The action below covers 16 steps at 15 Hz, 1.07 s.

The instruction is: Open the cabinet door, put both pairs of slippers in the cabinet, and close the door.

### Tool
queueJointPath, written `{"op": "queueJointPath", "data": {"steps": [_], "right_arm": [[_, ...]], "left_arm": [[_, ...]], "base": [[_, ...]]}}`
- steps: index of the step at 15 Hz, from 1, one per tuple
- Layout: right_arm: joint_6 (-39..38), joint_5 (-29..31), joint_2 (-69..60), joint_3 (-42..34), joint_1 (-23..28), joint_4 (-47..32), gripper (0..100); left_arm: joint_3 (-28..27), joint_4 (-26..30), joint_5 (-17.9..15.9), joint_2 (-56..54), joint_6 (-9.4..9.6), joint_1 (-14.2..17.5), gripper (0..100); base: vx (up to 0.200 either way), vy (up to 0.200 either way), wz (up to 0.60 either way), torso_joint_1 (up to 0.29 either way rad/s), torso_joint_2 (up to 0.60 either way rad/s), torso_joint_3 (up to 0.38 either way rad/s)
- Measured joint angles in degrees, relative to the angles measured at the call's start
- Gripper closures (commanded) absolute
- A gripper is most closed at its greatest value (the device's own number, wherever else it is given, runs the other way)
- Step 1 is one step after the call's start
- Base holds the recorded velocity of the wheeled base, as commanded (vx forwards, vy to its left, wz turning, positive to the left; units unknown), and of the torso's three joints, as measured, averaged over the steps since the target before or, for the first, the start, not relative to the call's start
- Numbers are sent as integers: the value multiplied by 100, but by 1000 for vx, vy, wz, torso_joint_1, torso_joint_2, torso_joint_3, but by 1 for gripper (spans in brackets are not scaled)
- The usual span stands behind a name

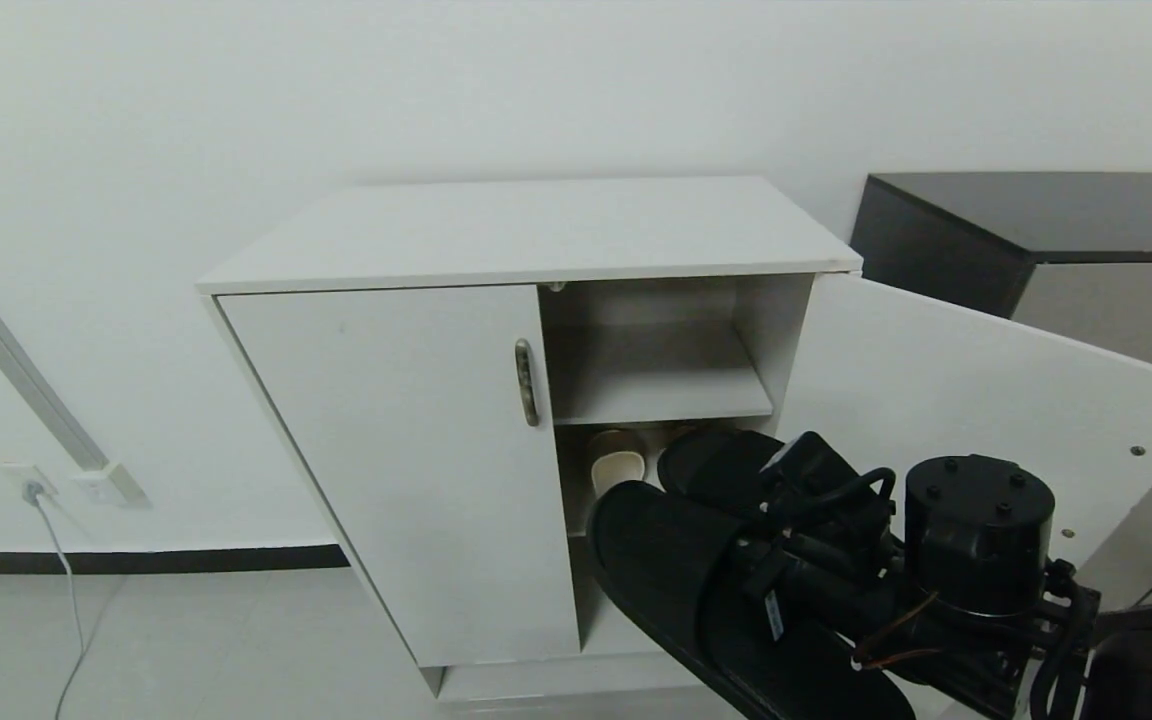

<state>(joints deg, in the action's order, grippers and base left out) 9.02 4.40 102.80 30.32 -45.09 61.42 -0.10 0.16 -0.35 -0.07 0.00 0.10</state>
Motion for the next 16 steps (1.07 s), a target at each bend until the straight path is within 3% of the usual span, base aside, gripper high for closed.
{"op": "queueJointPath", "data": {"steps": [11, 16], "right_arm": [[1, 16, 116, -20, -16, 183, 100], [0, 16, 117, -30, -16, 194, 100]], "left_arm": [[2, 6, 2, 0, -5, -2, 100], [0, 2, 9, 0, -7, -2, 100]], "base": [[0, 0, 0, -64, 437, 370], [0, 0, 0, 0, 66, 65]]}}
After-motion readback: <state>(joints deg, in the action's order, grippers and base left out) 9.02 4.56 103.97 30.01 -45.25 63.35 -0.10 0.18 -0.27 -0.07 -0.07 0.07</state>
